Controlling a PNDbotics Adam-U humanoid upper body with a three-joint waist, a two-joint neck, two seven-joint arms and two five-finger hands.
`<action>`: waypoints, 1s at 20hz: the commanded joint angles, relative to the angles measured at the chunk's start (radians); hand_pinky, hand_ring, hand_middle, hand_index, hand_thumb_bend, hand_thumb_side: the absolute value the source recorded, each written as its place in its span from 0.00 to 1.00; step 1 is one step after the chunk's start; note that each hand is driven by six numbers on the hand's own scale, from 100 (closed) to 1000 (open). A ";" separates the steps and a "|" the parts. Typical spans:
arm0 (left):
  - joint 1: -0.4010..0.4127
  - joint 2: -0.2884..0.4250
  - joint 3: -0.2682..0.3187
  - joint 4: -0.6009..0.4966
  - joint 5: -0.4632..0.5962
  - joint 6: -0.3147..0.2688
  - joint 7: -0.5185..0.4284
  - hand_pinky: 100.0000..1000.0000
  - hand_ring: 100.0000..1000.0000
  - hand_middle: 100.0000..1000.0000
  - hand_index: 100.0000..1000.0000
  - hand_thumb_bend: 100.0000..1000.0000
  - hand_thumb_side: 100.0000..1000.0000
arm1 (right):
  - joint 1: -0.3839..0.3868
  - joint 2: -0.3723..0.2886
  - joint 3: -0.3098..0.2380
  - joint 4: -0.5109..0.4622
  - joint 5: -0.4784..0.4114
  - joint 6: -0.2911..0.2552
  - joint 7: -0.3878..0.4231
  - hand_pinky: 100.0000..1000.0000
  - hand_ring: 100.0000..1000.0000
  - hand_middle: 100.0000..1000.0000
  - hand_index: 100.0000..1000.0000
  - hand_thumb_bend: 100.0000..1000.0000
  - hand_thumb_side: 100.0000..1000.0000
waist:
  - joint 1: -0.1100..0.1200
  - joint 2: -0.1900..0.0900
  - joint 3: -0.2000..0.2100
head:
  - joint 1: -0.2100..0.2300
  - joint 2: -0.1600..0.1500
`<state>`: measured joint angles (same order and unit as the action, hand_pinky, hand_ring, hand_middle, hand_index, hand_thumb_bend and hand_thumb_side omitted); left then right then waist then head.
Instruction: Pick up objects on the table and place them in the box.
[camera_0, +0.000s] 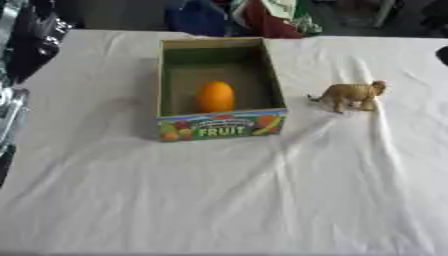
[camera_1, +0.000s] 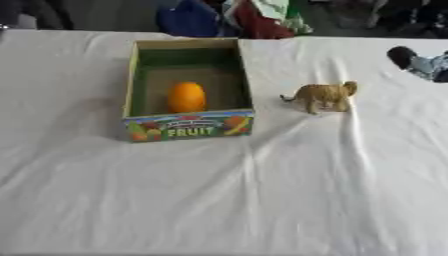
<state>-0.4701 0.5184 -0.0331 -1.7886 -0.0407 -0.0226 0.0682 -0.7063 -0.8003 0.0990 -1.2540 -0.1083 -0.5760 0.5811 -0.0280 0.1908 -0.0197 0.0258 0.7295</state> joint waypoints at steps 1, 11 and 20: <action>0.022 0.003 0.032 -0.054 0.027 0.008 0.029 0.63 0.62 0.60 0.74 0.55 0.79 | -0.049 -0.023 0.009 0.066 0.091 -0.053 0.035 0.70 0.75 0.77 0.79 0.36 0.26 | 0.001 -0.020 0.006 | -0.008 0.008; 0.100 -0.040 0.045 -0.106 0.036 0.020 0.031 0.63 0.62 0.60 0.73 0.54 0.81 | -0.154 0.089 0.020 0.267 0.355 -0.160 0.016 0.70 0.75 0.77 0.79 0.47 0.32 | -0.001 -0.023 0.033 | -0.032 0.021; 0.123 -0.063 0.043 -0.100 0.031 0.028 0.020 0.63 0.61 0.59 0.73 0.52 0.83 | -0.207 0.180 -0.016 0.420 0.608 -0.193 -0.094 0.69 0.73 0.75 0.77 0.37 0.13 | 0.001 -0.020 0.046 | -0.040 0.025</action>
<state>-0.3404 0.4466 -0.0008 -1.8751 -0.0066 0.0039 0.0907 -0.8892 -0.6070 0.0977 -0.8437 0.4637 -0.7094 0.4477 -0.0289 0.1868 0.0269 -0.0115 0.7470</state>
